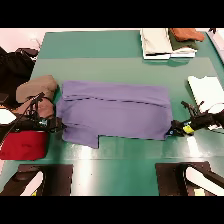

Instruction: Fold the shirts.

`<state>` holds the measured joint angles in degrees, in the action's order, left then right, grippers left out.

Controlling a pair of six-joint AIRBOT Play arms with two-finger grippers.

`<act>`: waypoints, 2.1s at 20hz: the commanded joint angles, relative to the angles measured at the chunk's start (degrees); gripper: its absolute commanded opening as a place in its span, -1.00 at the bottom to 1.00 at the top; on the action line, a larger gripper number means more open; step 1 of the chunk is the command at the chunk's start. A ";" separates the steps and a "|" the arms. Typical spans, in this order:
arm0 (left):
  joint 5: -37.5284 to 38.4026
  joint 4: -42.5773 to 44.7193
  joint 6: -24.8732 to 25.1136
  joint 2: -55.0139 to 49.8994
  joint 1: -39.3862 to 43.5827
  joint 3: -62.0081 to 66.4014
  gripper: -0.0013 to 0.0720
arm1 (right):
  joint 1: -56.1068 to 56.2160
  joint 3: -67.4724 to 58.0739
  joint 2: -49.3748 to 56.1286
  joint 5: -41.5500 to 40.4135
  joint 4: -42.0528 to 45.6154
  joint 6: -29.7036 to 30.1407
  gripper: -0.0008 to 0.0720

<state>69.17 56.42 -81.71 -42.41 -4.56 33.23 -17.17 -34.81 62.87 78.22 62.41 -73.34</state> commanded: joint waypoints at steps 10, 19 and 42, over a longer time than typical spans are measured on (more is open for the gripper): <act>17.11 2.62 -8.15 15.17 0.00 4.83 -0.90 | 0.13 -11.74 -20.90 13.66 15.67 -3.19 -0.93; -6.10 3.02 3.50 -17.99 0.00 18.60 -0.90 | 8.74 -29.77 8.52 1.64 15.17 -3.19 -0.93; -12.31 -2.82 0.48 -37.53 17.42 36.48 -0.90 | -12.13 -24.20 27.74 -1.05 -13.64 9.44 0.45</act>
<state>62.19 54.02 -79.18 -79.35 6.68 69.67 -29.58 -60.90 88.05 77.84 53.28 -66.13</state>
